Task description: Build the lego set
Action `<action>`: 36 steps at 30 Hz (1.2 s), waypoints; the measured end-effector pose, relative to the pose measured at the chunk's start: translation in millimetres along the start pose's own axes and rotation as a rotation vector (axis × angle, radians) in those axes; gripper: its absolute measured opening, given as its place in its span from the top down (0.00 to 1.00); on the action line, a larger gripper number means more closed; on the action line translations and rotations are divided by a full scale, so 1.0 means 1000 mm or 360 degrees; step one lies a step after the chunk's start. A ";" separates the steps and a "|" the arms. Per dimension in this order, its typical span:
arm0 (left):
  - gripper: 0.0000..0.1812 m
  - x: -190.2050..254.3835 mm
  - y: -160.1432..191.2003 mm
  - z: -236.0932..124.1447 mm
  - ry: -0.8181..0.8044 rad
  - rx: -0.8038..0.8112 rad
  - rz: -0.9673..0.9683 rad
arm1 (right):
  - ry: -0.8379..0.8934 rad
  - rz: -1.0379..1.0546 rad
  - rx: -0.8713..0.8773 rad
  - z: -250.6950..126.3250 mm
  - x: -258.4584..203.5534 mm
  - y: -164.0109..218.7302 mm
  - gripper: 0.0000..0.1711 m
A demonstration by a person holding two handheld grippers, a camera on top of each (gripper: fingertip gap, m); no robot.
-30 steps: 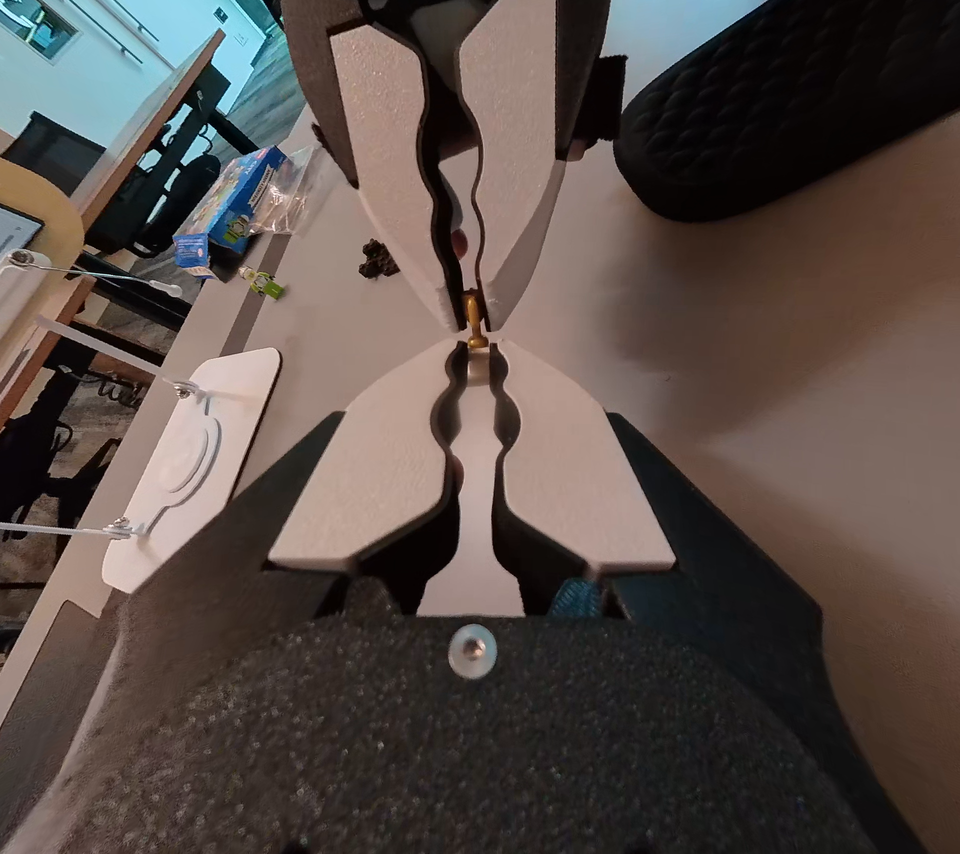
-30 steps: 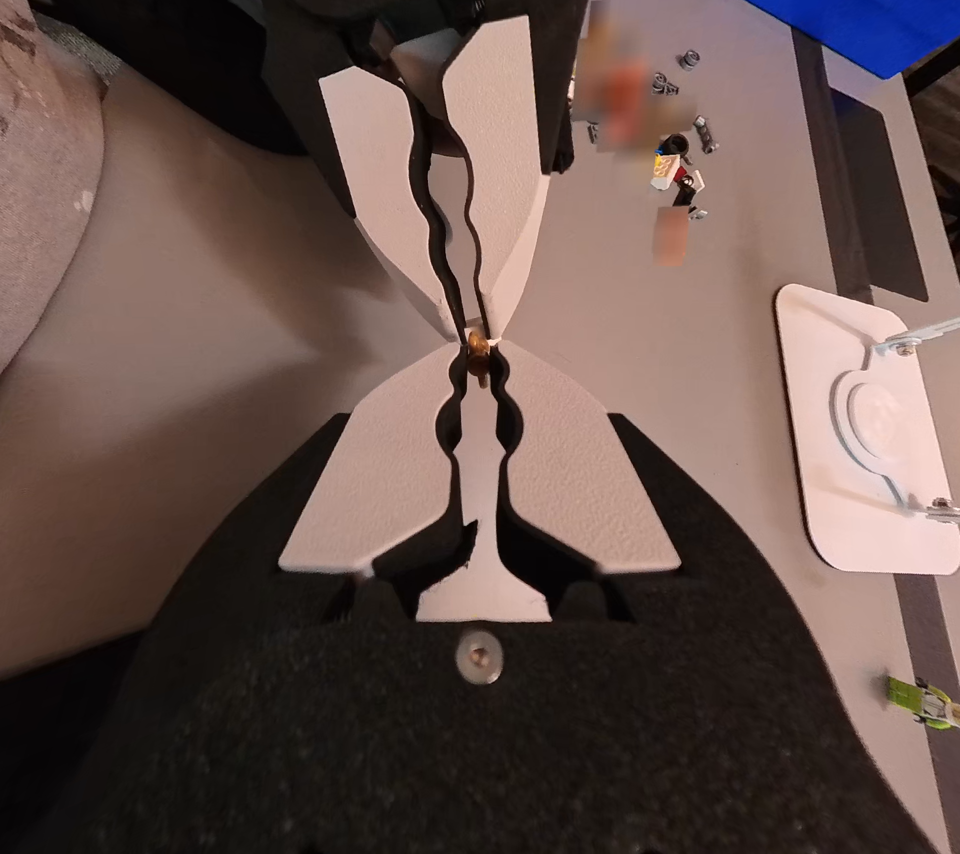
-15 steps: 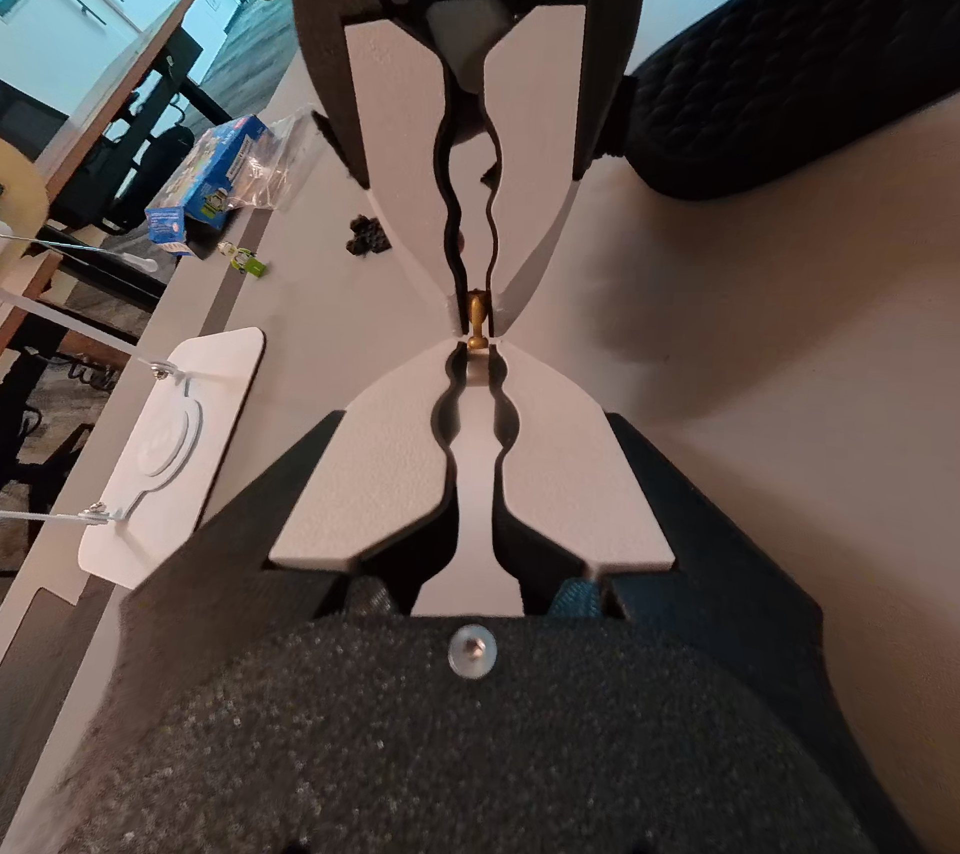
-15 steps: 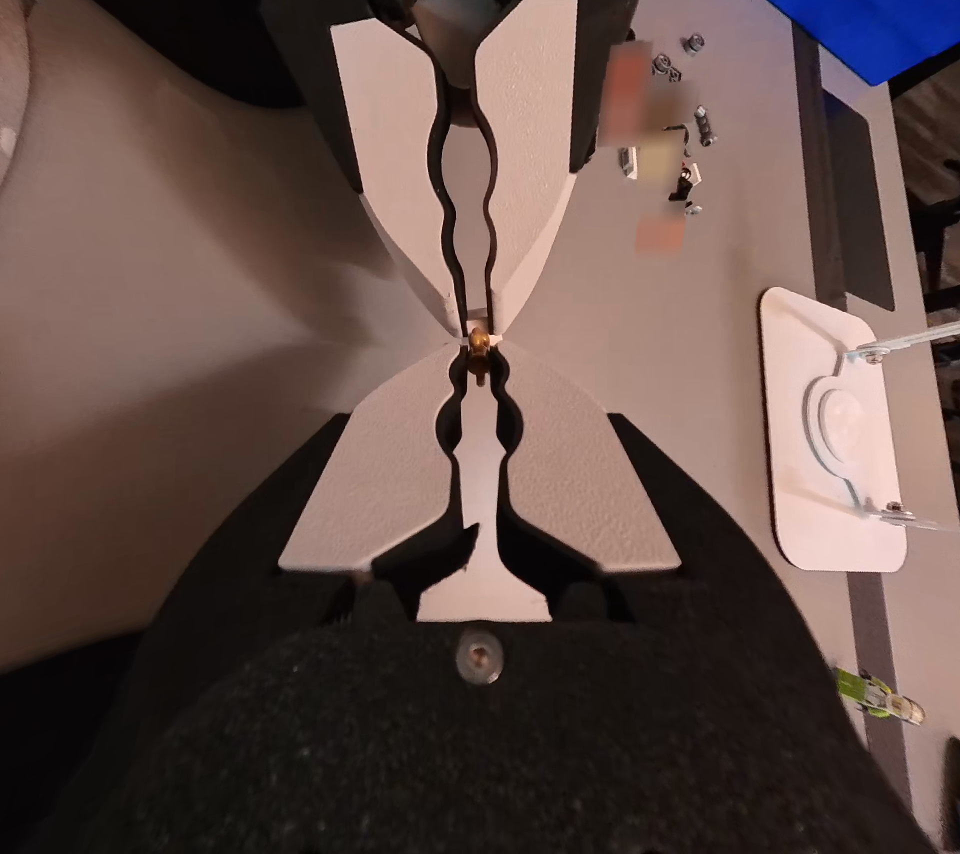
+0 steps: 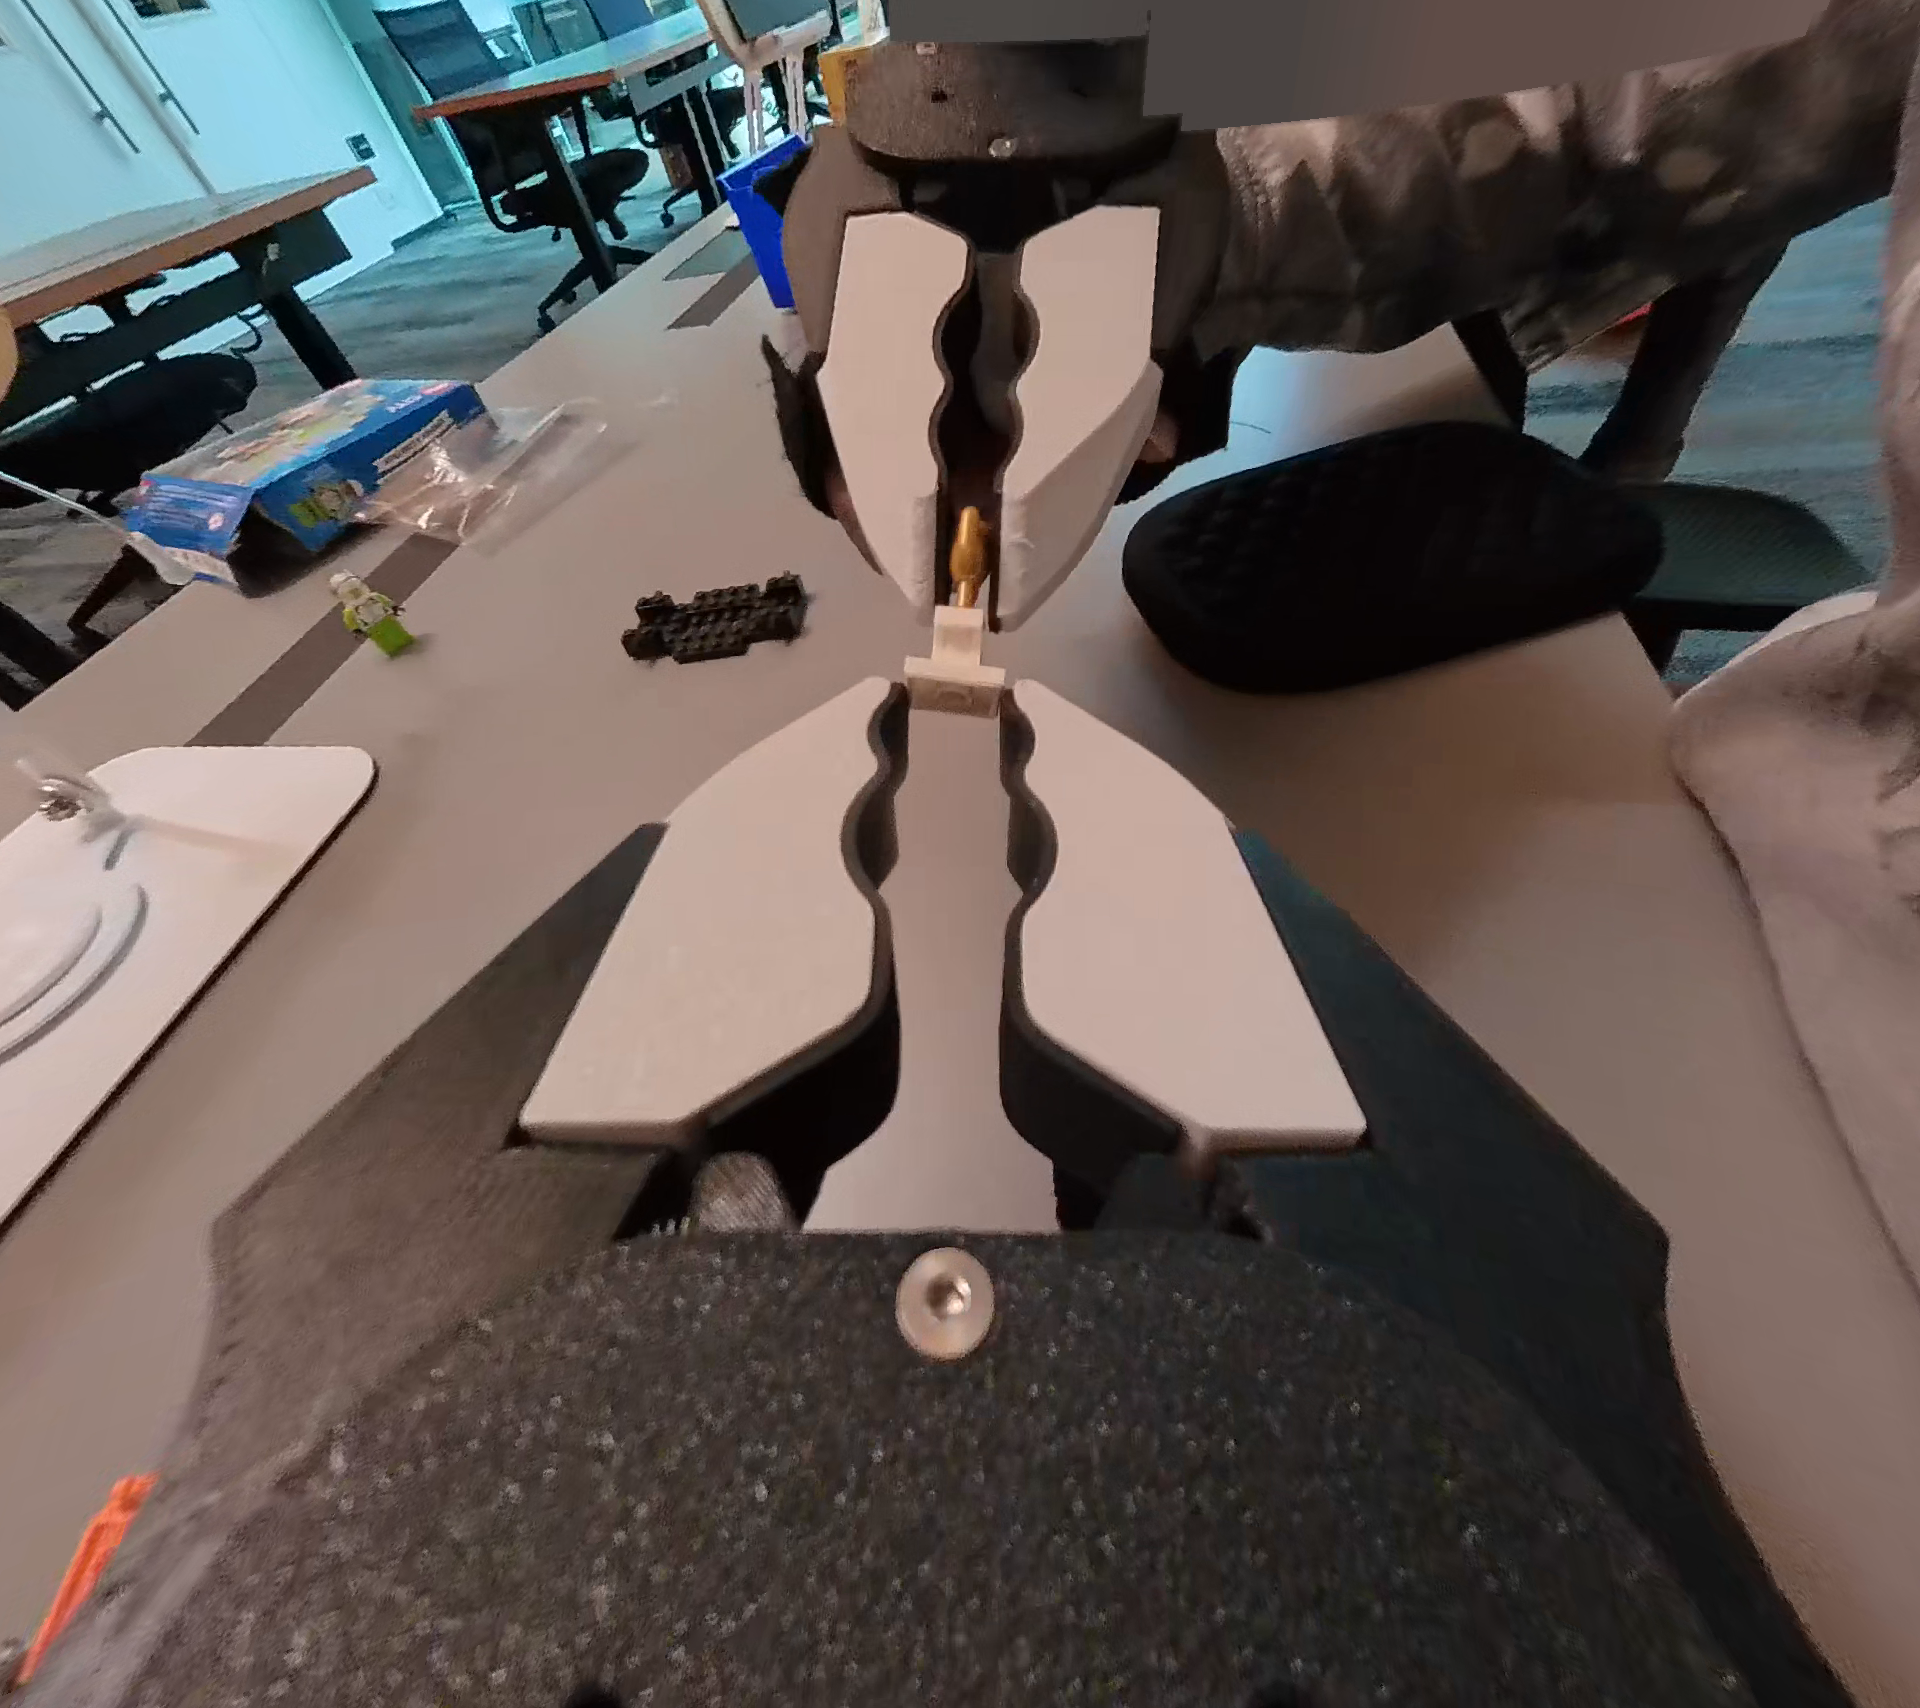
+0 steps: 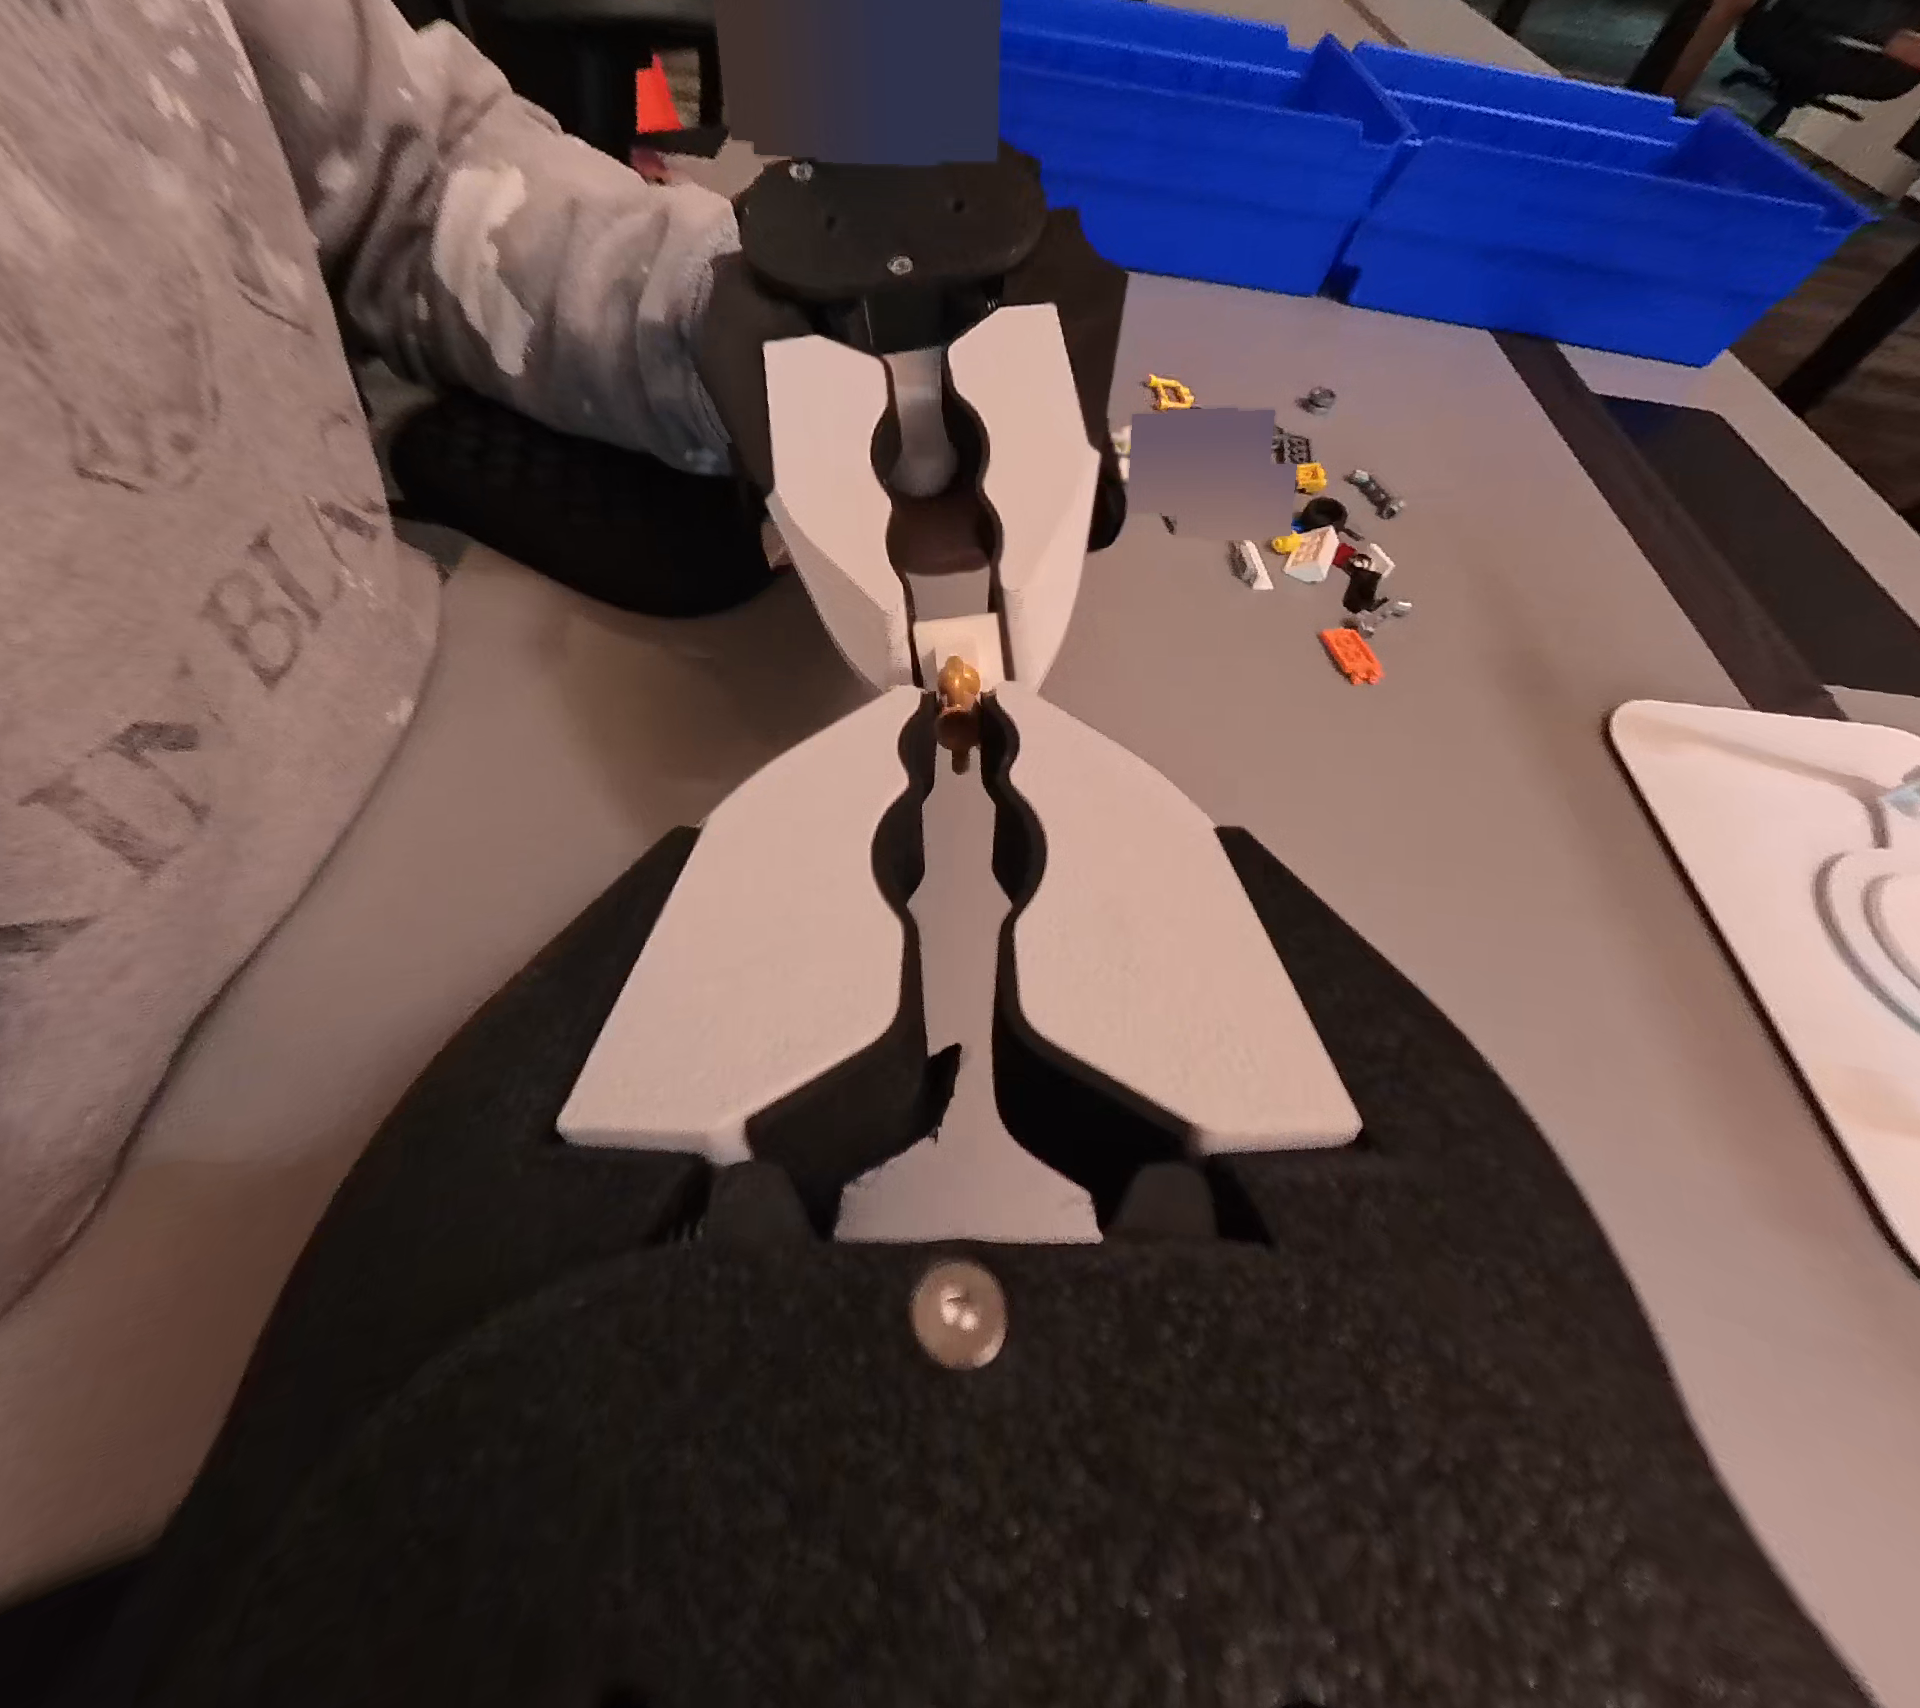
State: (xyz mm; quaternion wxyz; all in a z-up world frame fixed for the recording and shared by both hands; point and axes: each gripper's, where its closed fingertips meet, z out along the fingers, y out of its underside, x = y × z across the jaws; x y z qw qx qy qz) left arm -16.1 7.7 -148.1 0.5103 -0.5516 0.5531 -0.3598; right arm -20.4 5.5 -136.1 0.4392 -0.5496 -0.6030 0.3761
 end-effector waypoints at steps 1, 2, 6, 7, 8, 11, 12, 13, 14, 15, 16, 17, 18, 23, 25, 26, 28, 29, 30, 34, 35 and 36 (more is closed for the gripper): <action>0.91 0.001 0.000 0.000 0.0014 0.0002 -0.0013 | -0.0008 -0.0001 0.0007 0.000 -0.001 0.000 0.96; 0.91 0.002 0.000 0.000 0.0027 -0.0001 -0.0027 | -0.0011 -0.0008 0.0005 0.000 -0.001 0.000 0.96; 0.91 -0.001 0.002 0.001 0.0006 -0.0030 -0.0043 | 0.0017 -0.0021 -0.0057 0.001 0.000 0.003 0.94; 0.91 -0.002 0.002 0.001 -0.0005 -0.0034 -0.0036 | 0.0026 -0.0024 -0.0077 0.002 0.001 0.005 0.92; 0.91 -0.003 0.003 0.001 -0.0015 -0.0045 -0.0025 | 0.0034 -0.0029 -0.0093 0.003 0.001 0.005 0.90; 0.91 -0.001 0.006 0.002 -0.0033 -0.0080 0.0034 | 0.0080 -0.0065 -0.0127 0.007 0.002 0.007 0.89; 0.91 -0.001 0.006 0.003 -0.0040 -0.0085 0.0053 | 0.0092 -0.0079 -0.0135 0.008 0.003 0.008 0.90; 0.91 0.000 0.006 0.003 -0.0040 -0.0094 0.0066 | 0.0094 -0.0095 -0.0134 0.008 0.002 0.007 0.92; 0.91 0.000 0.006 0.003 -0.0045 -0.0098 0.0072 | 0.0090 -0.0109 -0.0134 0.009 0.001 0.007 0.94; 0.91 0.000 0.006 0.003 -0.0044 -0.0102 0.0076 | 0.0087 -0.0121 -0.0138 0.010 0.000 0.007 0.95; 0.91 0.001 0.006 0.003 -0.0036 -0.0103 0.0069 | 0.0087 -0.0139 -0.0142 0.010 0.000 0.008 0.95; 0.91 0.001 0.006 0.003 -0.0027 -0.0102 0.0061 | 0.0089 -0.0162 -0.0147 0.010 -0.001 0.008 0.95; 0.91 0.002 0.006 0.002 -0.0015 -0.0101 0.0056 | 0.0093 -0.0189 -0.0152 0.010 -0.001 0.008 0.95; 0.91 0.005 0.005 0.002 0.0026 -0.0095 0.0030 | 0.0099 -0.0305 -0.0169 0.010 -0.004 0.007 0.95; 0.91 0.006 0.006 0.003 0.0030 -0.0098 0.0033 | 0.0102 -0.0336 -0.0185 0.010 -0.005 0.008 0.95; 0.91 0.006 0.006 0.003 0.0029 -0.0094 0.0033 | 0.0103 -0.0345 -0.0187 0.010 -0.005 0.008 0.95; 0.91 0.006 0.006 0.004 0.0025 -0.0097 0.0039 | 0.0098 -0.0333 -0.0193 0.009 -0.005 0.009 0.95; 0.91 0.006 0.007 0.004 0.0018 -0.0100 0.0049 | 0.0100 -0.0331 -0.0196 0.009 -0.005 0.009 0.95; 0.91 0.006 0.007 0.004 0.0017 -0.0104 0.0052 | 0.0101 -0.0326 -0.0199 0.009 -0.005 0.010 0.95; 0.91 0.004 0.008 0.005 -0.0026 -0.0113 0.0094 | 0.0105 -0.0270 -0.0195 0.009 -0.003 0.011 0.95; 0.91 0.004 0.008 0.006 -0.0044 -0.0118 0.0114 | 0.0107 -0.0258 -0.0194 0.009 -0.003 0.011 0.95; 0.91 0.004 0.008 0.006 -0.0051 -0.0124 0.0128 | 0.0109 -0.0255 -0.0195 0.009 -0.003 0.011 0.95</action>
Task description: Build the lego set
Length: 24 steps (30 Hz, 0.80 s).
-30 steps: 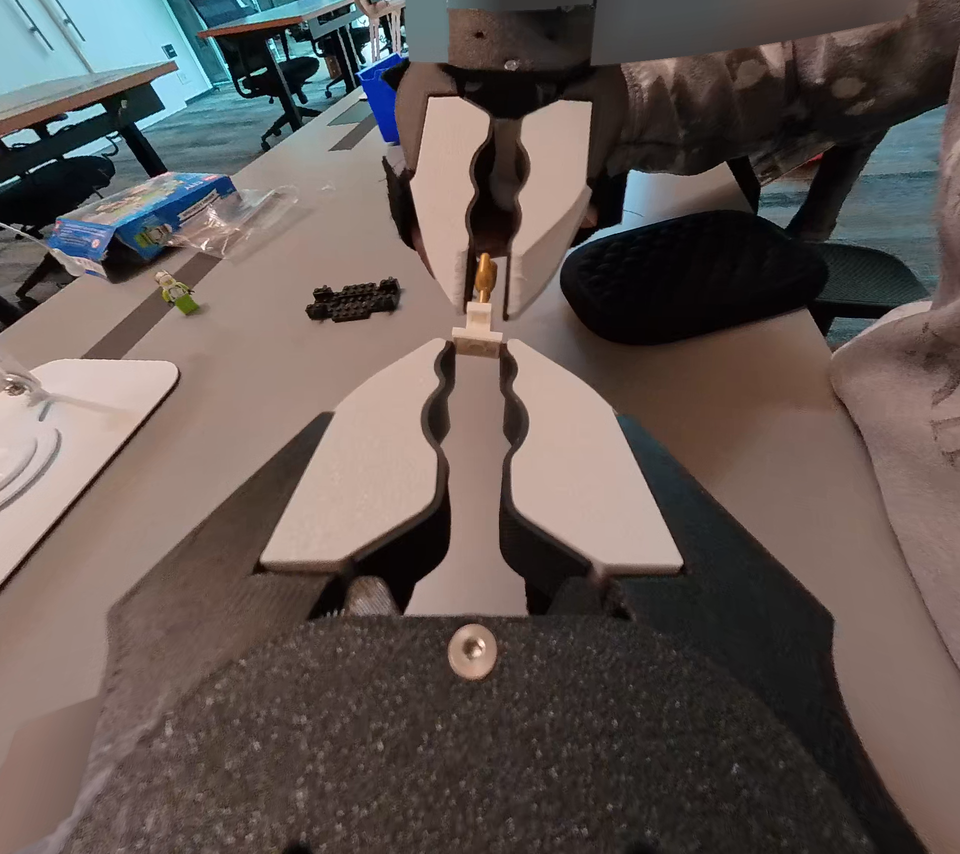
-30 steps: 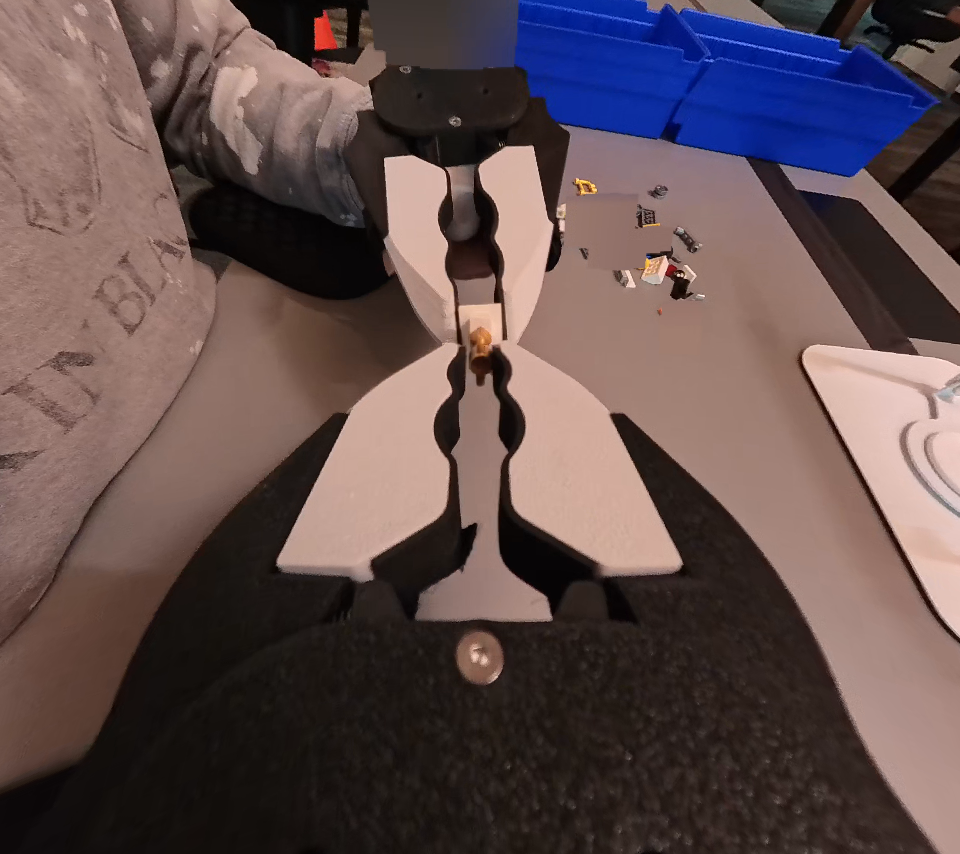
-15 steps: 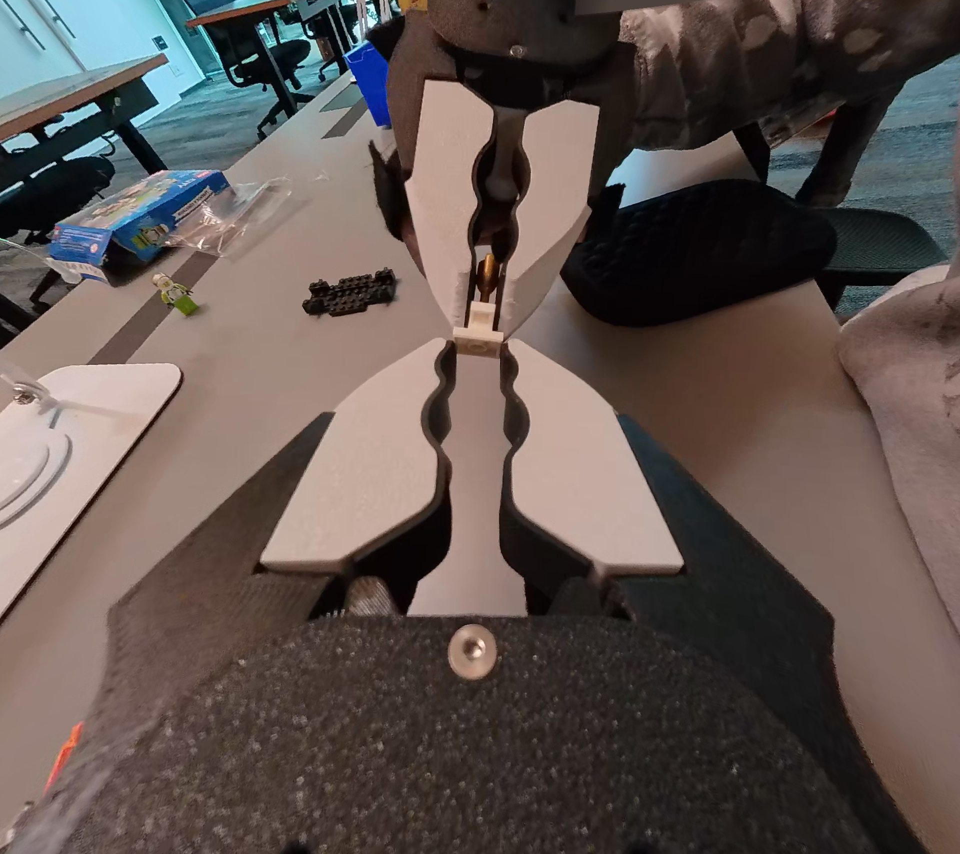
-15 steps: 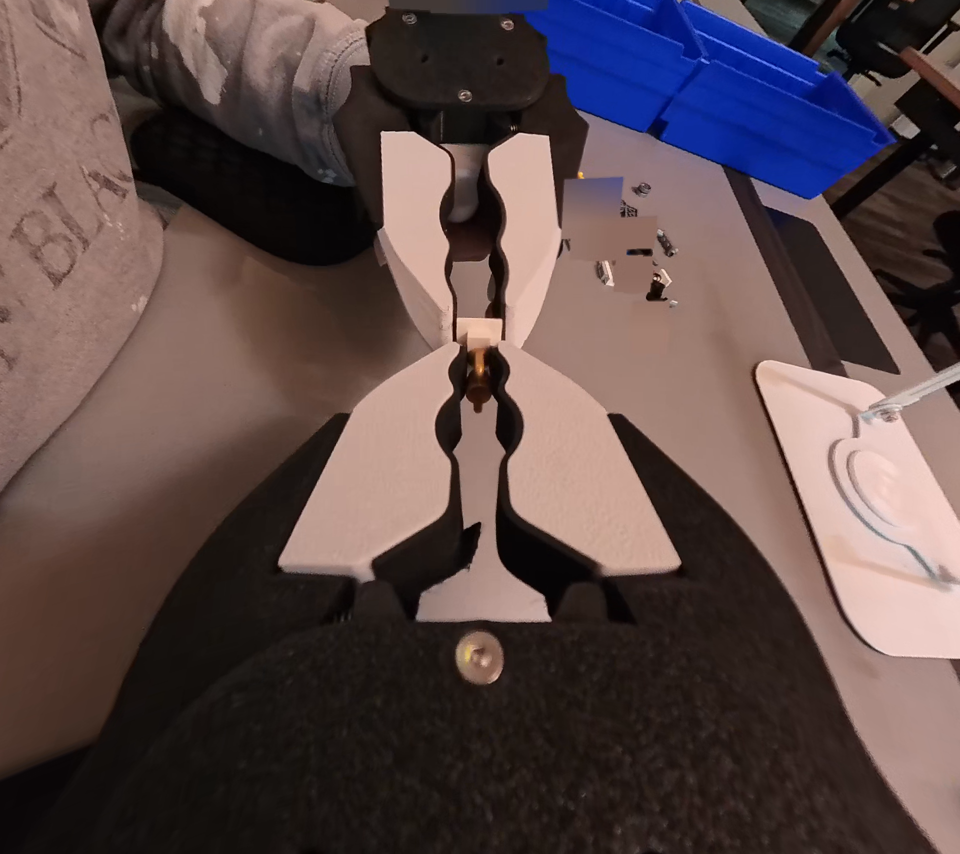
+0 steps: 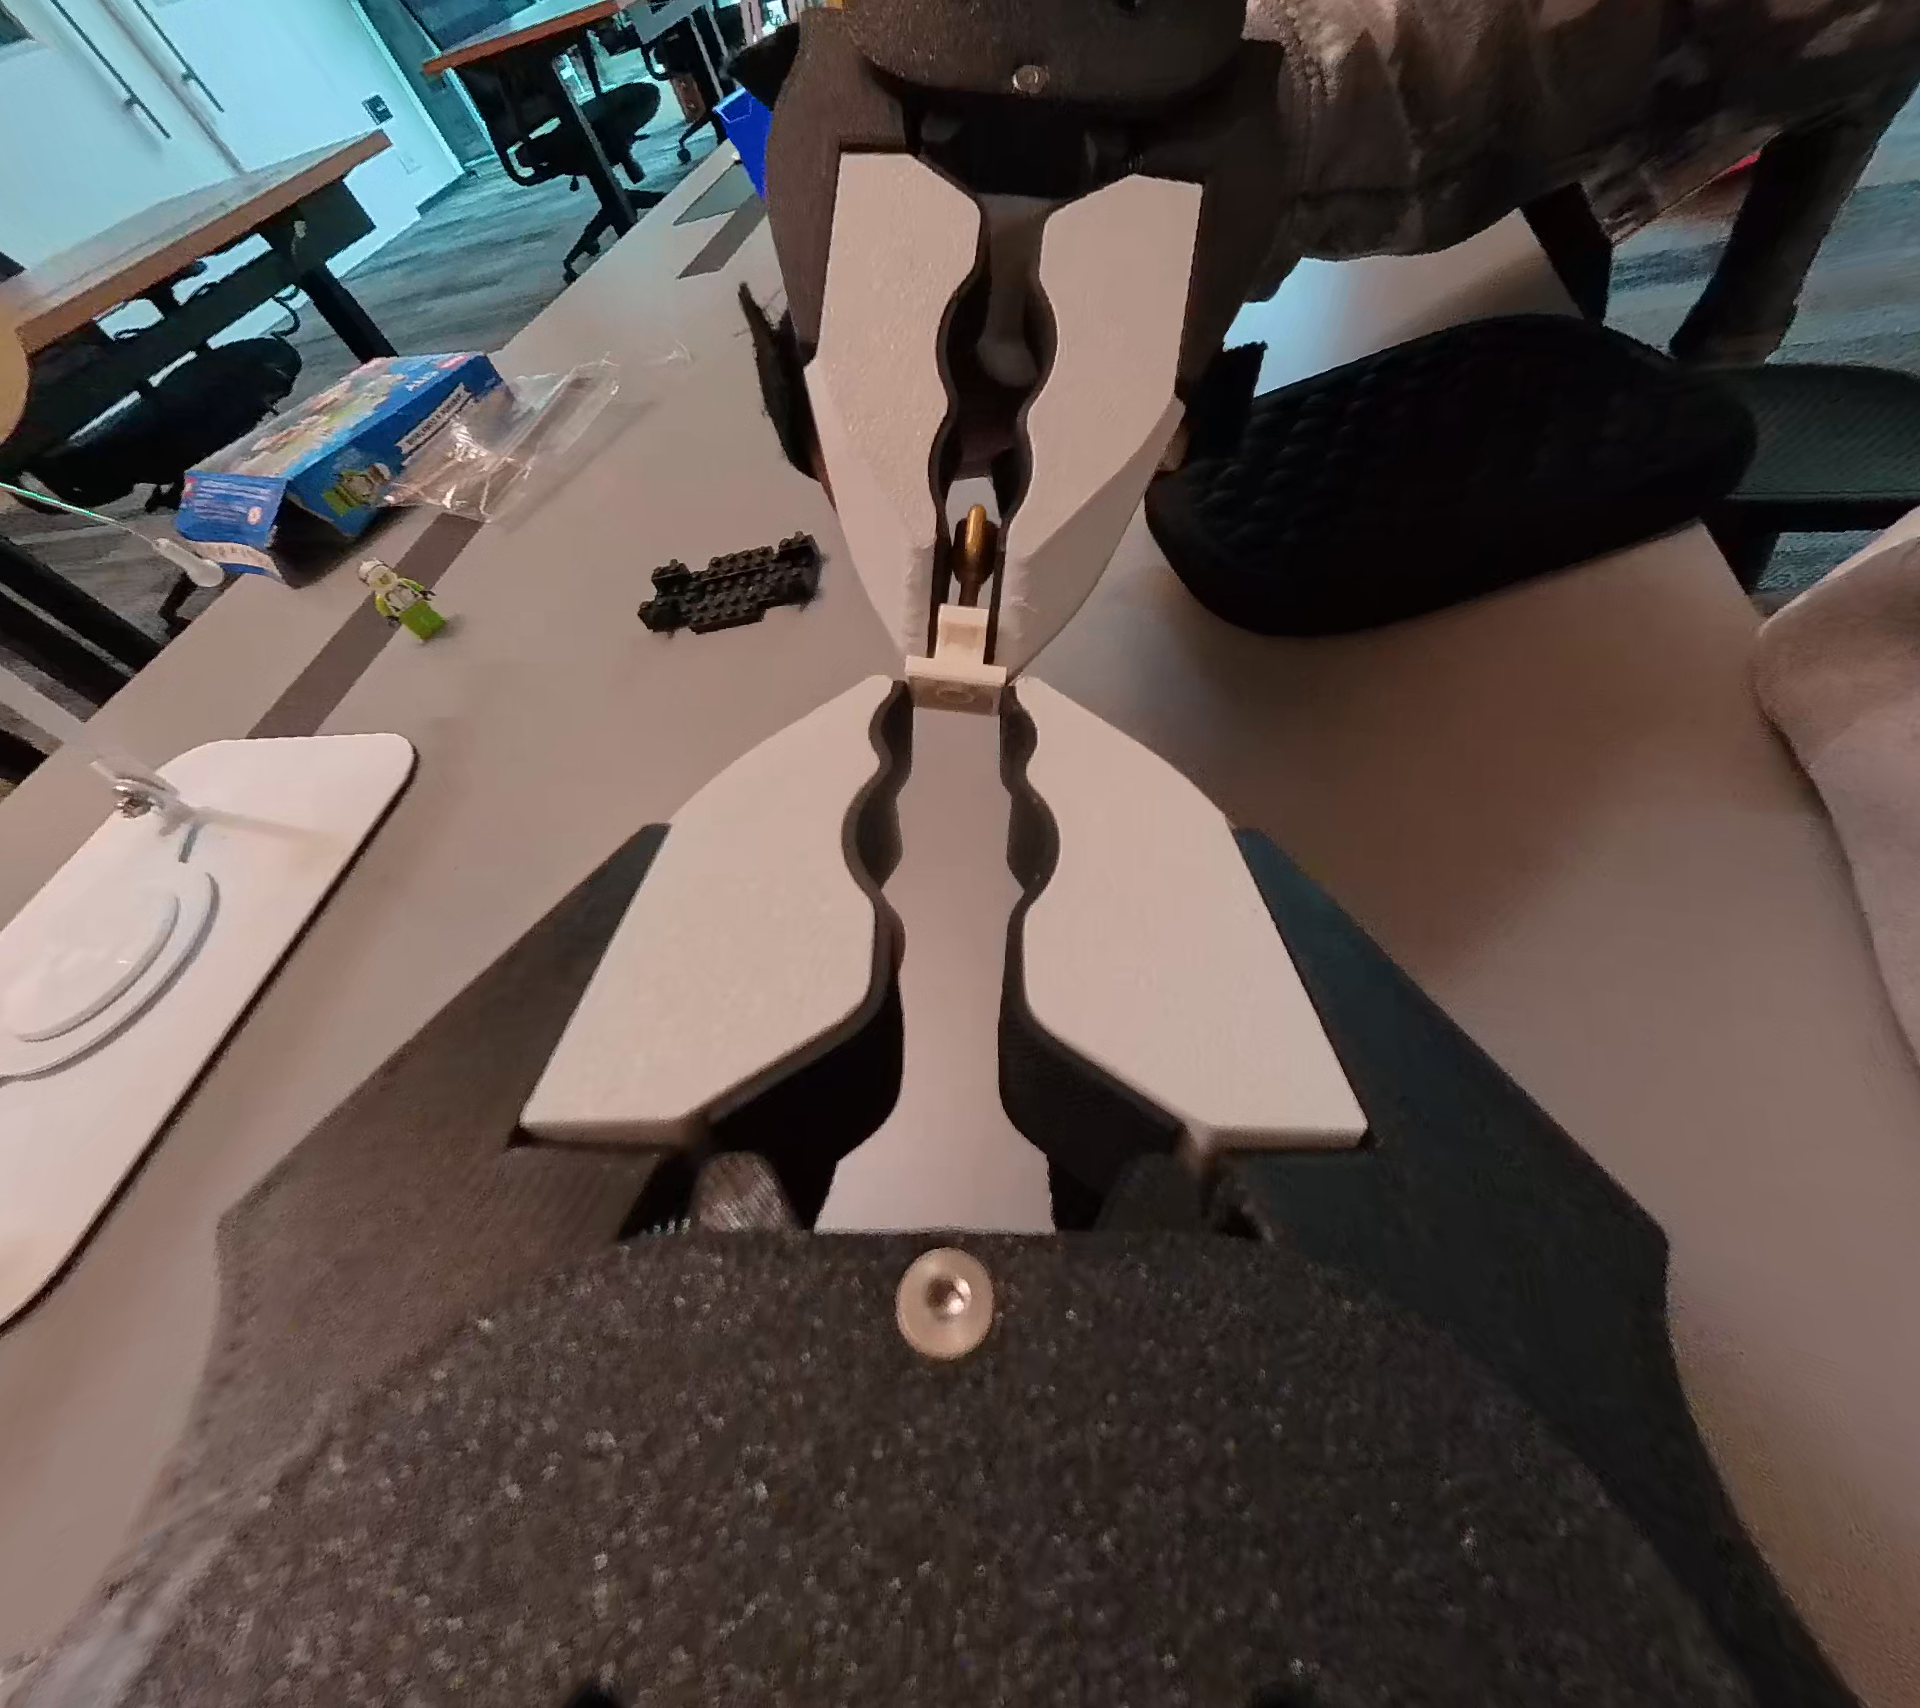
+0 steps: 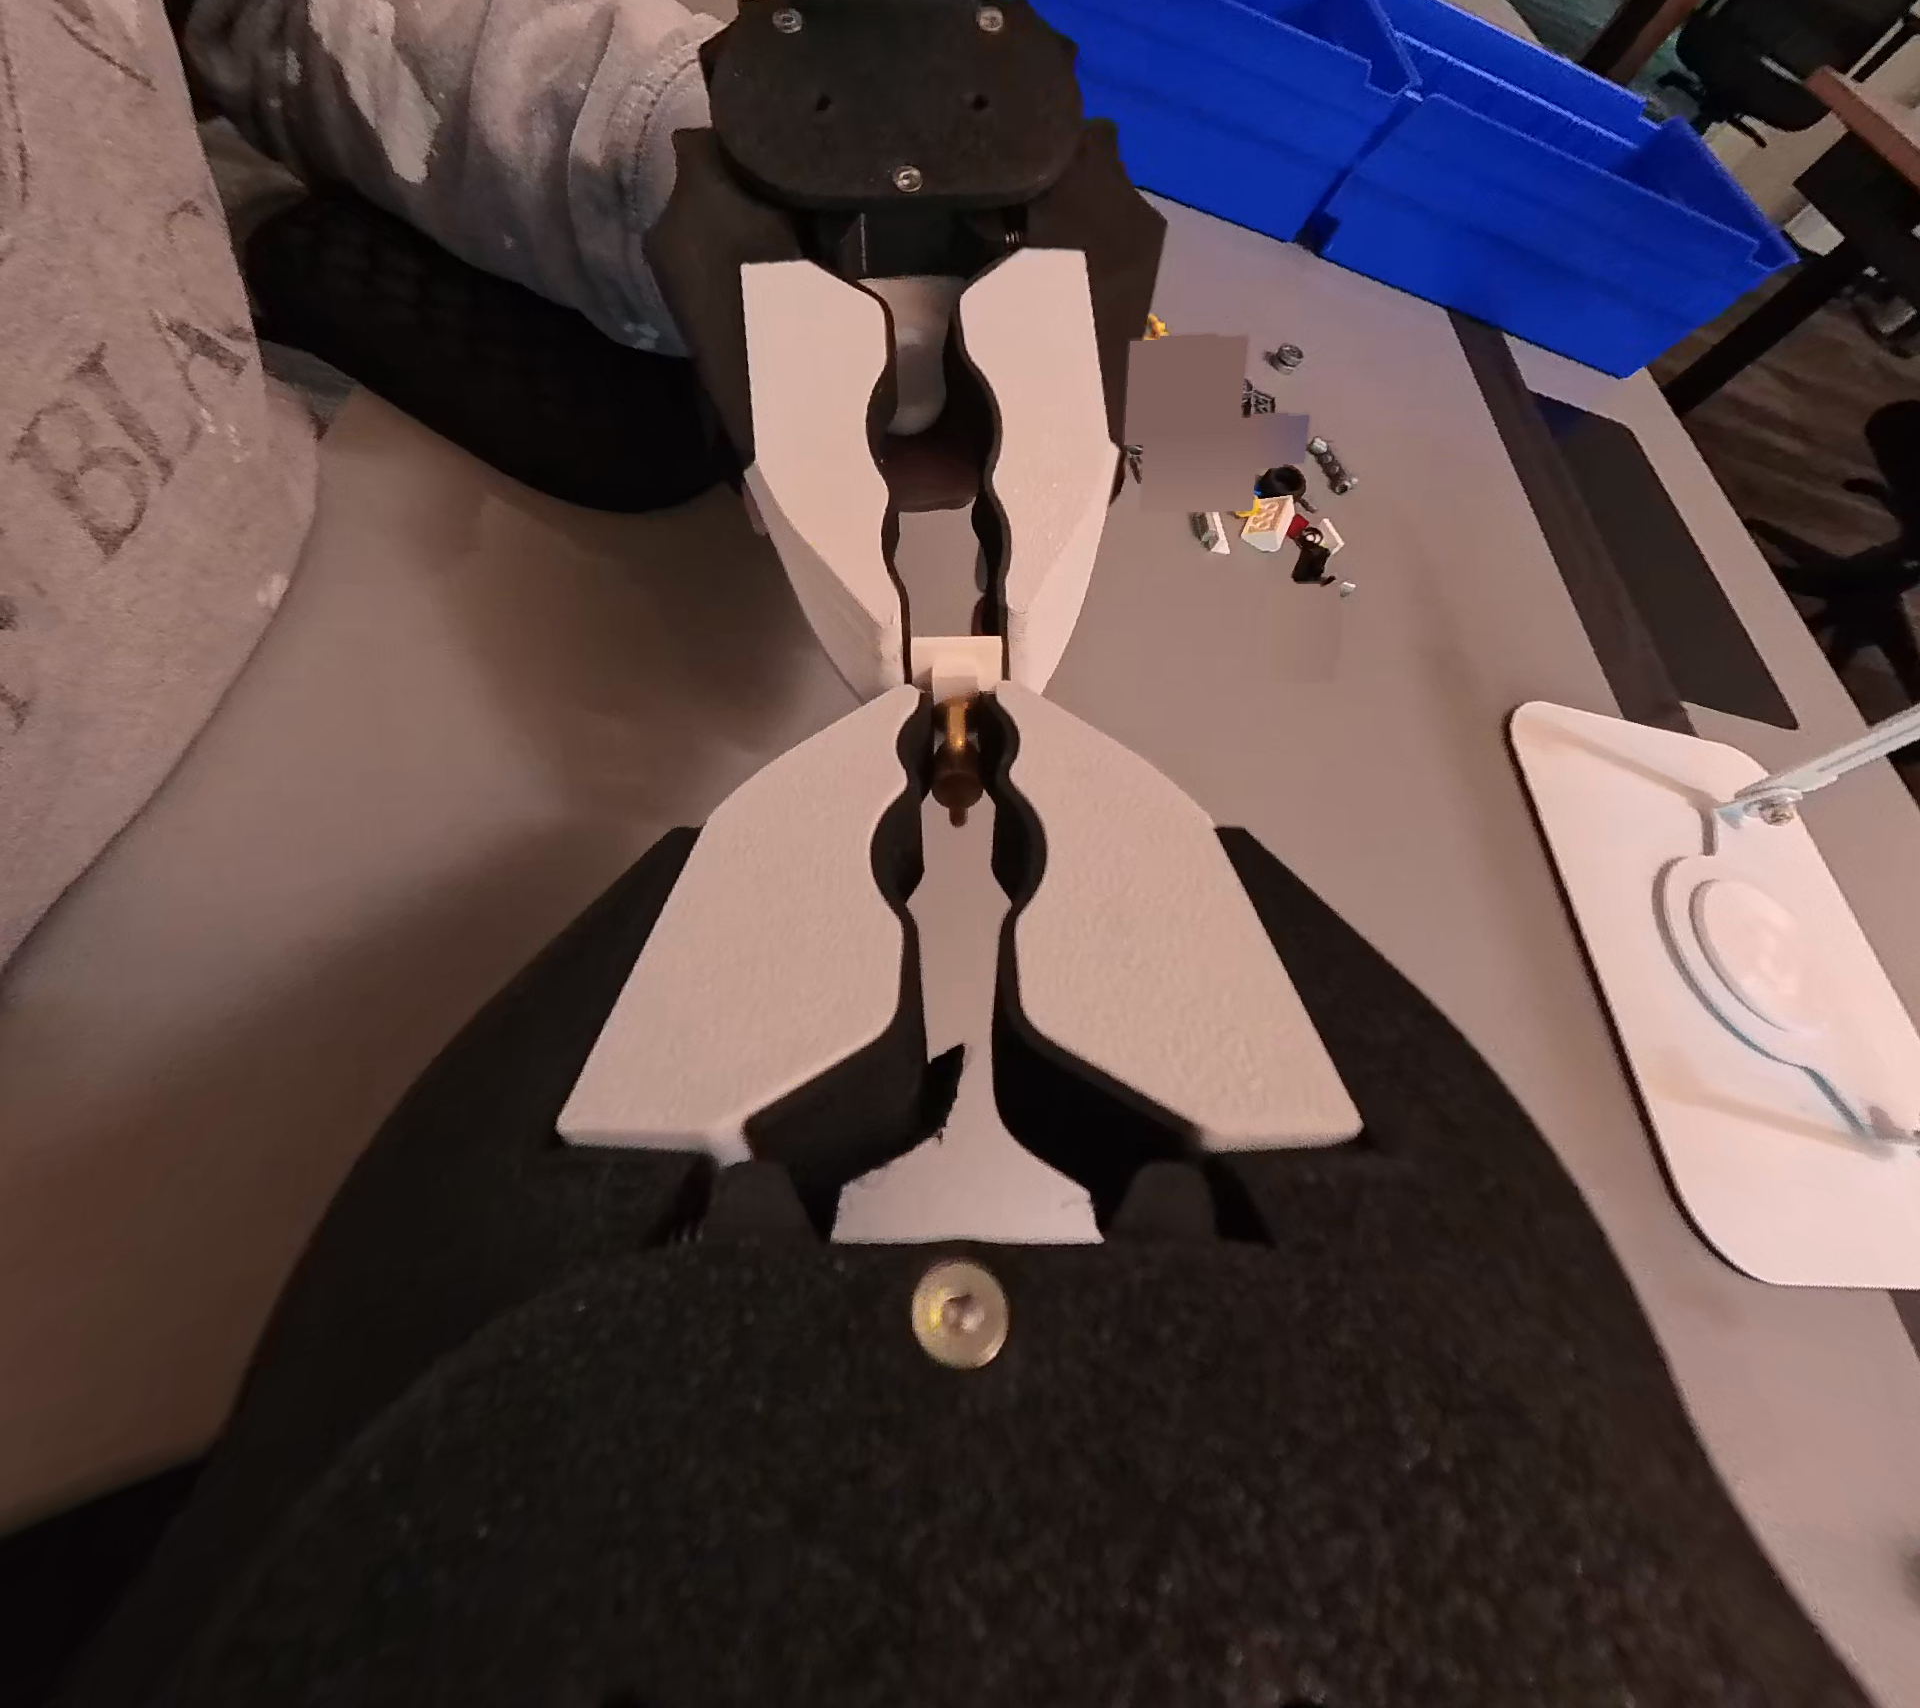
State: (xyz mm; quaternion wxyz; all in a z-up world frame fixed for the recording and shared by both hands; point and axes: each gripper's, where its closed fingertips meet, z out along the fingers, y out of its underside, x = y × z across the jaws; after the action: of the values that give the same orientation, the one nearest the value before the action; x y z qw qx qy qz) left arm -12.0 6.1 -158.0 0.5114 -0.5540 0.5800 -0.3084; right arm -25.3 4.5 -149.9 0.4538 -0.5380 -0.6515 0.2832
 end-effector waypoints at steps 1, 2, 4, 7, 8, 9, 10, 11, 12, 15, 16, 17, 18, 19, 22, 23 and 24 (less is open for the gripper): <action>0.91 0.000 0.000 0.000 -0.0008 -0.0003 0.0007 | 0.0003 -0.0002 -0.0004 0.000 0.000 0.000 0.95; 0.91 0.000 0.000 0.001 -0.0009 -0.0003 0.0011 | 0.0004 -0.0003 -0.0008 0.000 0.000 0.001 0.95; 0.91 0.000 0.000 0.001 -0.0012 -0.0003 0.0013 | 0.0002 0.0000 -0.0012 0.000 0.000 0.001 0.95; 0.91 0.001 0.001 0.002 -0.0022 -0.0016 0.0037 | 0.0001 -0.0001 -0.0020 0.000 -0.001 0.002 0.95; 0.91 0.001 0.001 0.002 -0.0020 -0.0018 0.0037 | 0.0001 0.0001 -0.0021 0.000 -0.001 0.002 0.95; 0.91 0.001 0.001 0.002 -0.0020 -0.0017 0.0037 | 0.0001 0.0000 -0.0022 0.000 -0.001 0.002 0.95; 0.91 0.001 0.001 0.002 -0.0022 -0.0014 0.0037 | 0.0004 -0.0008 -0.0022 0.000 -0.001 0.002 0.95; 0.91 0.001 0.000 0.002 -0.0025 -0.0008 0.0039 | 0.0008 -0.0018 -0.0022 -0.001 0.000 0.002 0.95; 0.91 -0.001 -0.001 0.002 -0.0047 0.0004 0.0045 | 0.0016 -0.0021 -0.0018 -0.002 0.001 0.001 0.95; 0.91 -0.014 0.000 -0.001 -0.0236 -0.0035 0.0219 | 0.0027 0.0133 -0.0068 -0.011 0.010 0.004 0.83; 0.91 -0.018 0.000 -0.003 -0.0302 -0.0044 0.0287 | 0.0034 0.0246 -0.0065 -0.016 0.013 0.005 0.80; 0.91 -0.022 -0.001 -0.004 -0.0363 -0.0051 0.0344 | 0.0050 0.0384 -0.0036 -0.020 0.017 0.007 0.80; 0.91 -0.026 -0.002 -0.005 -0.0437 -0.0062 0.0422 | 0.0052 0.0557 0.0009 -0.023 0.019 0.008 0.80; 0.91 -0.029 -0.002 -0.006 -0.0500 -0.0077 0.0503 | 0.0035 0.0763 0.0067 -0.024 0.018 0.008 0.80; 0.91 -0.037 -0.001 -0.006 -0.0690 -0.0148 0.0728 | 0.0019 0.1388 0.0267 -0.019 0.016 0.012 0.79; 0.91 -0.039 0.000 -0.006 -0.0761 -0.0187 0.0847 | 0.0027 0.1570 0.0365 -0.016 0.015 0.012 0.79; 0.91 -0.040 0.000 -0.007 -0.0829 -0.0217 0.0959 | 0.0047 0.1721 0.0461 -0.013 0.016 0.011 0.79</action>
State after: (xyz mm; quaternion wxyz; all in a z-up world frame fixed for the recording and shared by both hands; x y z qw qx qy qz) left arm -23.7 43.4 -145.6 0.6708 -0.4515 0.5866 0.0452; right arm -8.3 20.9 -149.4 0.3223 -0.7315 -0.2309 0.5548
